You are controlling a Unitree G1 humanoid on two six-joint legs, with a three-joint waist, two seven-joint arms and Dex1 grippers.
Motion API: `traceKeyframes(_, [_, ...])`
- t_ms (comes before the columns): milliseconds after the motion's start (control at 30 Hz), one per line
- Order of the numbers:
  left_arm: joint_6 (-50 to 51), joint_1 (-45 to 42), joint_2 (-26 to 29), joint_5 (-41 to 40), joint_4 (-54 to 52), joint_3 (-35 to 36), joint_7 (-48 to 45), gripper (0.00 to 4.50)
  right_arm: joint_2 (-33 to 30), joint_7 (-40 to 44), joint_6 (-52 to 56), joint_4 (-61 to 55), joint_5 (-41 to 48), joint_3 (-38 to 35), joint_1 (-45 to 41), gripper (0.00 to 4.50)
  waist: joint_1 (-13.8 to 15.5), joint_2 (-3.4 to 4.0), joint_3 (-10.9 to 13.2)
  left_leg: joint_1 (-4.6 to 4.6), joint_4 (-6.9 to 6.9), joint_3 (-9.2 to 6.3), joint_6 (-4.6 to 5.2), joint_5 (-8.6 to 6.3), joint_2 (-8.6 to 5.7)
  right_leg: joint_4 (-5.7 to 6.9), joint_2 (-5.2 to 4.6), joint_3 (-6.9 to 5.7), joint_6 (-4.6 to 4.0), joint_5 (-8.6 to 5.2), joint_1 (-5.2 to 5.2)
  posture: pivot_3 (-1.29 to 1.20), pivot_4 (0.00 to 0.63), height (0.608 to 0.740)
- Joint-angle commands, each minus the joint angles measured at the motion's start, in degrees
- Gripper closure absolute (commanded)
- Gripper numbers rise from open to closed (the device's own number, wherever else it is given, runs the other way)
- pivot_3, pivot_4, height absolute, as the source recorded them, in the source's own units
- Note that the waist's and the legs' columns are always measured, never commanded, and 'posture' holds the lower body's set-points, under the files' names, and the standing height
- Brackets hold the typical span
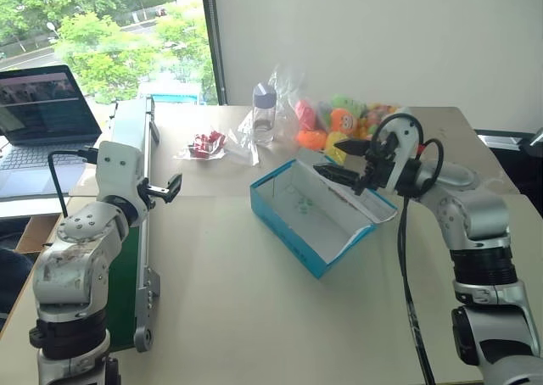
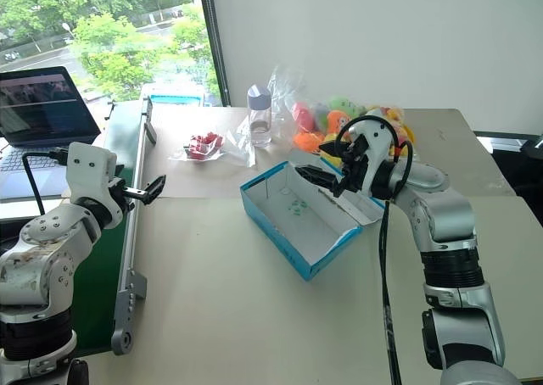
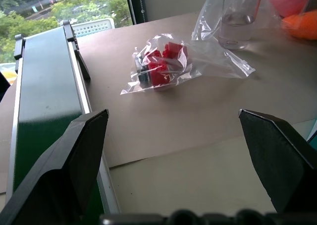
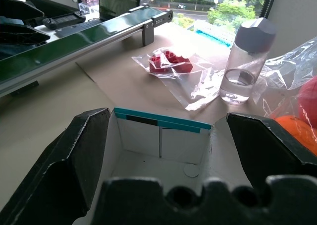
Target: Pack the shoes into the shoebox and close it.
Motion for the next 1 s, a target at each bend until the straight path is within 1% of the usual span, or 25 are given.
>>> traceKeyframes(33, [0.1, -1.4, -0.3, 0.1, -1.6, 1.0, 1.5, 0.00, -0.3, 0.1, -0.2, -1.1, 0.0, -0.8, -0.6, 0.05, 0.0, 0.00, 0.0, 0.00, 0.00, 0.00, 0.00, 0.00, 0.00, 0.00, 0.00, 0.00, 0.00, 0.00, 0.00, 0.00, 0.150, 0.740])
traceKeyframes(133, [0.4, -2.2, -2.6, 1.0, -0.5, 2.5, 5.3, 0.00, -0.6, 1.0, -1.1, 0.1, -0.6, -0.4, -1.3, 0.05, 0.0, 0.00, 0.0, 0.00, 0.01, 0.00, 0.00, 0.00, 0.00, 0.01, 0.00, 0.01, 0.03, 0.02, 0.01, 0.00, 0.150, 0.740])
traceKeyframes(267, [0.2, -3.0, -3.6, 2.9, 1.3, 6.3, 10.4, 0.00, -0.1, 1.3, -2.0, 1.3, -1.2, 0.0, -2.2, 0.05, 0.0, 0.00, 0.0, 0.00, 0.02, -0.01, 0.18, 0.11, 0.00, 0.03, 0.00, 0.00, 0.10, 0.07, 0.01, 0.00, 0.150, 0.740])
traceKeyframes(400, [-0.3, -3.9, -3.3, 2.9, 2.1, 8.4, 11.9, 0.00, 0.5, 1.8, -2.3, 1.8, -1.4, 0.2, -2.6, 0.05, -0.2, 0.00, 0.0, 0.01, 0.01, -0.01, 0.17, 0.13, 0.01, 0.05, 0.02, 0.00, 0.08, 0.08, -0.01, 0.00, 0.150, 0.740])
traceKeyframes(633, [0.4, -2.7, -5.0, 3.2, 0.7, 6.9, 13.3, 0.00, 1.1, 3.7, -1.4, 0.7, -0.8, 0.3, -3.1, 0.05, 0.0, -0.01, 0.0, 0.01, 0.02, -0.01, 0.15, 0.13, -0.03, 0.04, -0.03, 0.00, -0.01, 0.13, 0.01, 0.00, 0.150, 0.740])
traceKeyframes(733, [-0.7, -1.6, -5.8, 3.4, 0.3, 5.7, 13.4, 0.00, 1.1, 4.2, -0.6, -0.2, -0.4, 0.2, -2.8, 0.05, 0.0, -0.01, 0.0, 0.00, 0.01, -0.01, 0.15, 0.12, -0.03, 0.04, -0.03, 0.00, -0.22, 0.27, 0.00, 0.00, 0.150, 0.740])
traceKeyframes(1000, [-2.2, 2.0, -10.8, 5.4, -0.3, 3.4, 17.2, 0.00, 1.3, 5.3, 3.7, -5.9, 2.7, 0.8, 0.6, 0.05, 0.0, -0.01, 0.0, 0.01, 0.01, -0.02, 0.14, 0.12, 0.00, 0.06, -0.02, -0.01, -0.26, 0.28, -0.01, 0.00, 0.150, 0.740])
